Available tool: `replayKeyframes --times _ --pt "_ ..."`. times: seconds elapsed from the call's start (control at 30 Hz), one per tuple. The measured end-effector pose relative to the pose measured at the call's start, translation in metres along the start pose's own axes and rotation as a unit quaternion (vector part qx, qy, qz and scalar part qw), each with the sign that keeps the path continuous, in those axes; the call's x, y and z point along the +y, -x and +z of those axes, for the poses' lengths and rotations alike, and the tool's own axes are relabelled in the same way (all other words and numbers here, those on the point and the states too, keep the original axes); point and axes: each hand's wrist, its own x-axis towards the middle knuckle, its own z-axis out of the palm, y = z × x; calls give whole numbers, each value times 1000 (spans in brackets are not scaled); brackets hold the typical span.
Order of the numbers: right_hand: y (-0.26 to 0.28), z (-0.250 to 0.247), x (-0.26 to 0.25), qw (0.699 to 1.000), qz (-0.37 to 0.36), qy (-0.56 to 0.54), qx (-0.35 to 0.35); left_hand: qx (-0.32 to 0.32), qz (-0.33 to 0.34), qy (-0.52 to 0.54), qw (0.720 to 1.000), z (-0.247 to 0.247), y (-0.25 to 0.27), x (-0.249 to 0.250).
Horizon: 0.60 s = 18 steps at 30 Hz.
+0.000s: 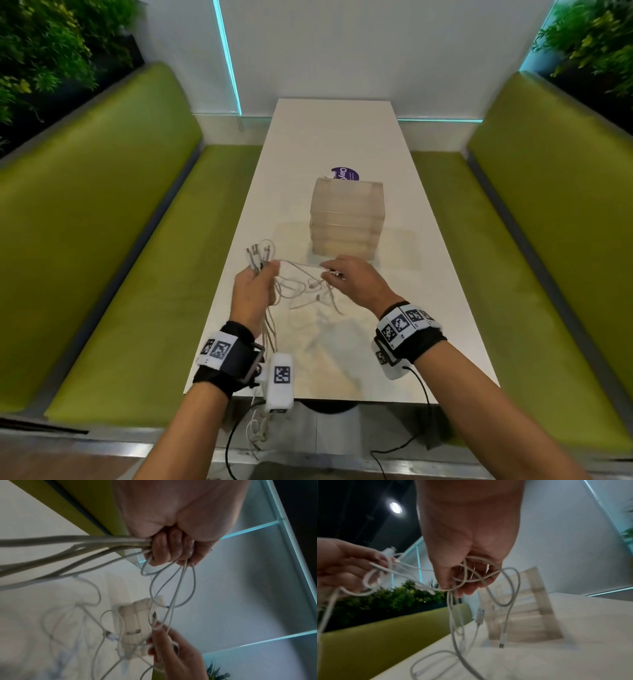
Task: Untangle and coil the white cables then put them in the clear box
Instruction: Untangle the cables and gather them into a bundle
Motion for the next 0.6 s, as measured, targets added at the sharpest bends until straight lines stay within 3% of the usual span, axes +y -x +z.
replayKeyframes --times 0.17,0.3,0.5,0.6 --pt "0 1 24 1000 22 -4 -13 32 7 37 999 -19 -6 1" --pt "5 3 37 999 25 -13 24 71 10 96 993 -32 -10 7" --pt "2 4 43 999 25 16 21 76 8 105 991 -32 -10 6" --pt "5 4 44 998 14 -43 38 78 3 107 991 -33 -11 6"
